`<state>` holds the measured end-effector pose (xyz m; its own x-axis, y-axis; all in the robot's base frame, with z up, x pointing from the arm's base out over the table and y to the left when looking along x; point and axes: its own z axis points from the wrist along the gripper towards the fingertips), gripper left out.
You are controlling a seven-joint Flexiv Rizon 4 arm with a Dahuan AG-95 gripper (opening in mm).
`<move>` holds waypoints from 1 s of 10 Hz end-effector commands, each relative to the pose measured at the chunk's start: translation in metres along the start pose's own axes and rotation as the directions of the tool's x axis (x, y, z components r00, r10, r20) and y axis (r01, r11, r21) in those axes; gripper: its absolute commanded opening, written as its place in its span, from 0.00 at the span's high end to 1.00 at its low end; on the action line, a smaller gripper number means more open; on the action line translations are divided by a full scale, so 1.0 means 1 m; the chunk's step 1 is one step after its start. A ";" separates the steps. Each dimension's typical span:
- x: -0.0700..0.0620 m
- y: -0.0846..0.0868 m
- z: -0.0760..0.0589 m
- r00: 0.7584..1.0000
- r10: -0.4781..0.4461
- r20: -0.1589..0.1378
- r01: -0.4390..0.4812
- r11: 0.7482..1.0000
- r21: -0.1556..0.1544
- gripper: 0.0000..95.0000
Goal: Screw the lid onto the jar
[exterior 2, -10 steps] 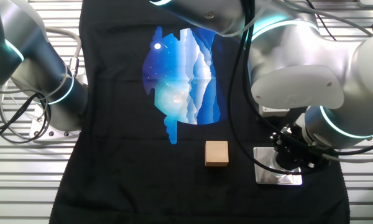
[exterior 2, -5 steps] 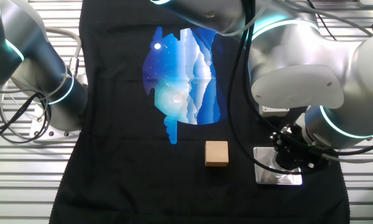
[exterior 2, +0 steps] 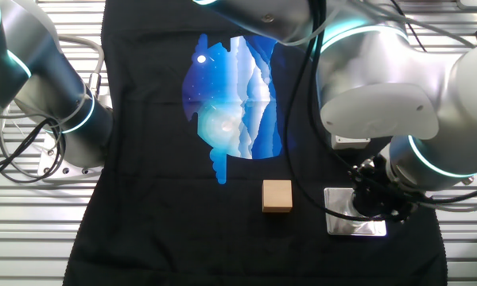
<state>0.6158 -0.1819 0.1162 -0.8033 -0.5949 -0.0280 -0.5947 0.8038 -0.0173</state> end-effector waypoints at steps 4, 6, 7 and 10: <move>0.000 0.000 0.000 0.957 0.292 0.000 -0.292 0.956 -0.029 1.00; 0.000 0.000 0.000 0.956 0.292 0.000 -0.292 0.956 -0.026 1.00; 0.000 0.000 0.000 0.956 0.292 0.000 -0.292 0.956 -0.027 1.00; 0.000 0.000 0.000 0.955 0.297 0.002 -0.296 0.955 -0.027 1.00</move>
<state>0.6163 -0.1822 0.1163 -0.9438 -0.3289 -0.0337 -0.3296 0.9440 0.0169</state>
